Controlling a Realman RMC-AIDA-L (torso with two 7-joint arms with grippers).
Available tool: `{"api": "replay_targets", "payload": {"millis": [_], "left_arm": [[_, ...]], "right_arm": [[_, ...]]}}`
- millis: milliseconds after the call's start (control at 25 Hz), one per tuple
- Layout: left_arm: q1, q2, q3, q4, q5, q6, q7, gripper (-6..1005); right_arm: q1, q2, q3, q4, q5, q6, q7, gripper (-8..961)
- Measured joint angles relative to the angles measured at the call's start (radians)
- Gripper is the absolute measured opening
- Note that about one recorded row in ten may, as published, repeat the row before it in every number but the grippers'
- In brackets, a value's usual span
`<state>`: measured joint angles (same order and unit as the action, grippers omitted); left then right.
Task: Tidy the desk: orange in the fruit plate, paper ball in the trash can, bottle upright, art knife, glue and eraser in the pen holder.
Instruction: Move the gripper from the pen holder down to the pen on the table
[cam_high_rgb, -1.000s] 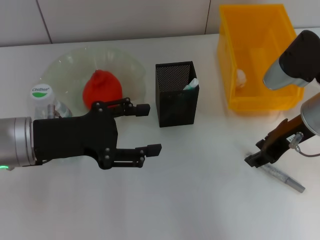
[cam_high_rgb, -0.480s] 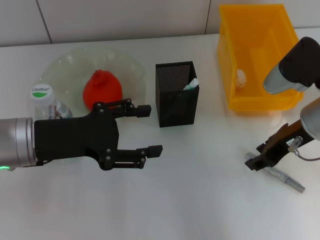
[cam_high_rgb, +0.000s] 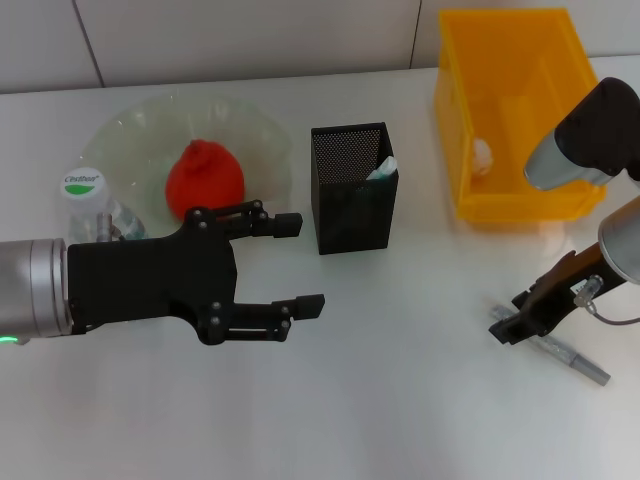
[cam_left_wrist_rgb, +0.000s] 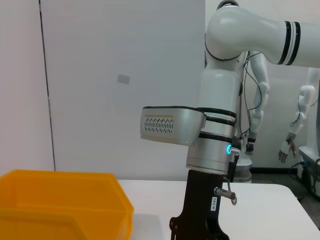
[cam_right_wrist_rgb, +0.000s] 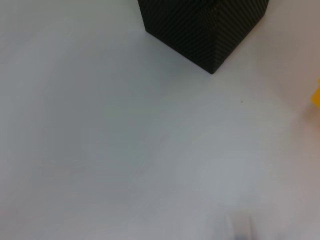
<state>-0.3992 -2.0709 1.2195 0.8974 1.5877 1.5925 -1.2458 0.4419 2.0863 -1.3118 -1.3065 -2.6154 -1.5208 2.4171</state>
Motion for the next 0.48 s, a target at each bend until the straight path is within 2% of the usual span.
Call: {"api": "replay_targets", "payload": {"millis": [480], "left_arm": [[0.0, -0.001, 0.0, -0.001, 0.0, 0.001, 0.0, 813]], "right_arm": [[0.004, 0.0, -0.001, 0.004, -0.002, -0.001, 0.007, 443]]}}
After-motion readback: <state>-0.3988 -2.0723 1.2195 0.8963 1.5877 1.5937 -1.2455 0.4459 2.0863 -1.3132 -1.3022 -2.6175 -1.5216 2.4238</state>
